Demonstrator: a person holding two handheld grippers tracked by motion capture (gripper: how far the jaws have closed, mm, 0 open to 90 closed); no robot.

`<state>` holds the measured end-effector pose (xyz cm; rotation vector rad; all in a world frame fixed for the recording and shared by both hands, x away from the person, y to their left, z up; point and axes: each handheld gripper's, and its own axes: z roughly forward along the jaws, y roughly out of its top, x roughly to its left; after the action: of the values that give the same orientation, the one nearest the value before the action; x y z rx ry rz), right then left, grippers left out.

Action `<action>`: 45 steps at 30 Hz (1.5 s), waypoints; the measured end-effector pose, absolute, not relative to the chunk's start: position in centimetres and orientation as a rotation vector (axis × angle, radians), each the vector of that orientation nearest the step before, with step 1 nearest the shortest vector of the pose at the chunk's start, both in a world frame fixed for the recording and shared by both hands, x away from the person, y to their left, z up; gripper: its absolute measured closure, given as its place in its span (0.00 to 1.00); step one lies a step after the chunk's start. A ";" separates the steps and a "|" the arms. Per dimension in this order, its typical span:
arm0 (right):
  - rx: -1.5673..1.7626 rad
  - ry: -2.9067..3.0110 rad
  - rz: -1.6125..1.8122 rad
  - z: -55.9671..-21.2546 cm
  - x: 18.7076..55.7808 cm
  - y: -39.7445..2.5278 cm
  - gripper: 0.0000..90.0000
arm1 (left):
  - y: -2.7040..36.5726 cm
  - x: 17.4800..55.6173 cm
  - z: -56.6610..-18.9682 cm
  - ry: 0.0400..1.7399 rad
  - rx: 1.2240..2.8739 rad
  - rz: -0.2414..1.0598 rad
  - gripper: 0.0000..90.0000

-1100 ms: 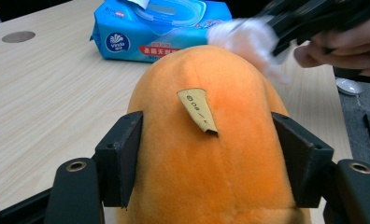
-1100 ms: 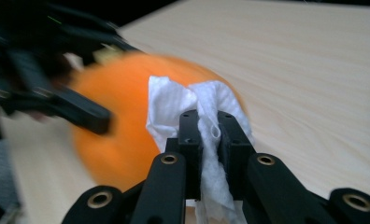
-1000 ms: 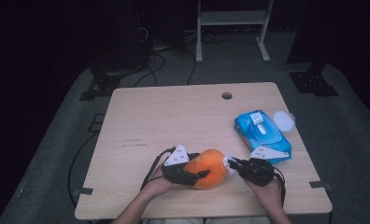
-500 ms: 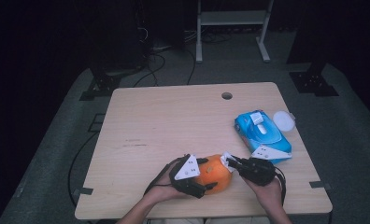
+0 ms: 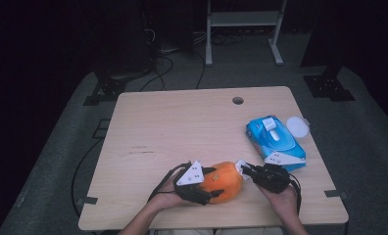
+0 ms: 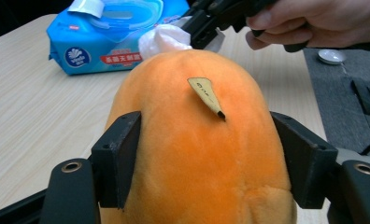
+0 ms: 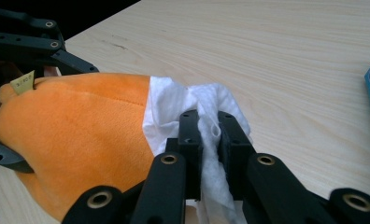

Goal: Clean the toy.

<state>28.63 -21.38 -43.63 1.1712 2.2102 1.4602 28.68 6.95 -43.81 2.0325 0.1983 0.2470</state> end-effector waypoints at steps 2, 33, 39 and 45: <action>1.187 2.210 1.463 -43.7 28.7 -21.5 0.90 | 6.9 28.6 -43.8 0.181 2.038 0.239 0.34; 1.064 2.198 1.474 -42.0 27.6 -19.8 0.90 | 5.9 27.7 -43.8 0.097 2.071 0.286 0.34; 1.138 2.203 1.464 -43.3 28.4 -20.9 0.90 | 6.1 28.1 -43.8 0.148 2.046 0.276 0.26; 1.094 2.193 1.475 -42.3 27.6 -20.1 0.90 | 6.1 28.2 -44.0 0.167 2.042 0.282 0.28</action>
<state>27.58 -20.13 -42.25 1.0943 2.1932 1.4747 28.16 6.08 -43.97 2.0422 0.1674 0.2818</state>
